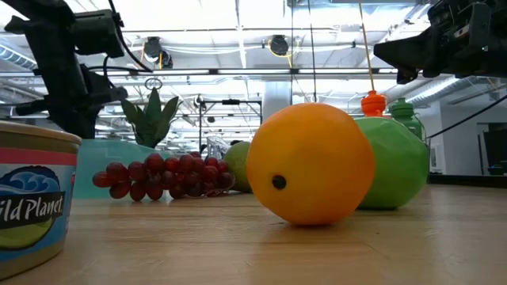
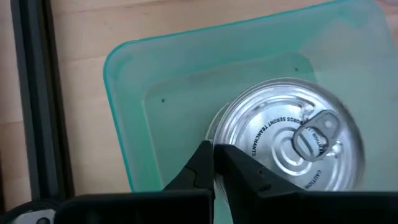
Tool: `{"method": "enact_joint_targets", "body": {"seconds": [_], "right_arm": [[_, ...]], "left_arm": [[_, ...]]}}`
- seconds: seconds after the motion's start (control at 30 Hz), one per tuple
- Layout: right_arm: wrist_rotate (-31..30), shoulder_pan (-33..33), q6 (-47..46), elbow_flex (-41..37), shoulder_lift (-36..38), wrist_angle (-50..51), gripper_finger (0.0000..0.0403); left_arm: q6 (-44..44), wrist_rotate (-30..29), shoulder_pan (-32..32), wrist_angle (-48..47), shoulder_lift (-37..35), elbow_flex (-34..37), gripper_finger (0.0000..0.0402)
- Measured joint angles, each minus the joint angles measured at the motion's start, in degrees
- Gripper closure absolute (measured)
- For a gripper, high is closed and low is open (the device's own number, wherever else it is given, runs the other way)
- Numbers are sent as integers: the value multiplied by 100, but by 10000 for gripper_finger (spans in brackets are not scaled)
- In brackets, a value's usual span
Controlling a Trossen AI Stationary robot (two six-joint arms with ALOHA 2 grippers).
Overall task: Pick & Place Food Item
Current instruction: Put the green tuna can into the green bin, then put the red bell pepper into the left transparent bin
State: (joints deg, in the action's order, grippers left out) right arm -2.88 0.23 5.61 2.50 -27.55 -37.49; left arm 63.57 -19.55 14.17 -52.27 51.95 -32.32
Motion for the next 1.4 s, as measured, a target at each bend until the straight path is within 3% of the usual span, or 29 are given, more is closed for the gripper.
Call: {"method": "enact_joint_targets", "body": {"seconds": [0.87,1.4], "right_arm": [[-2,-1,0,0,-1,2,389],[-2,-1,0,1,0,2,390]], "left_arm": [[-310,2,0,-34,-72,-13,383],[-792,-274,-2,-15,-412,-695,382]]}}
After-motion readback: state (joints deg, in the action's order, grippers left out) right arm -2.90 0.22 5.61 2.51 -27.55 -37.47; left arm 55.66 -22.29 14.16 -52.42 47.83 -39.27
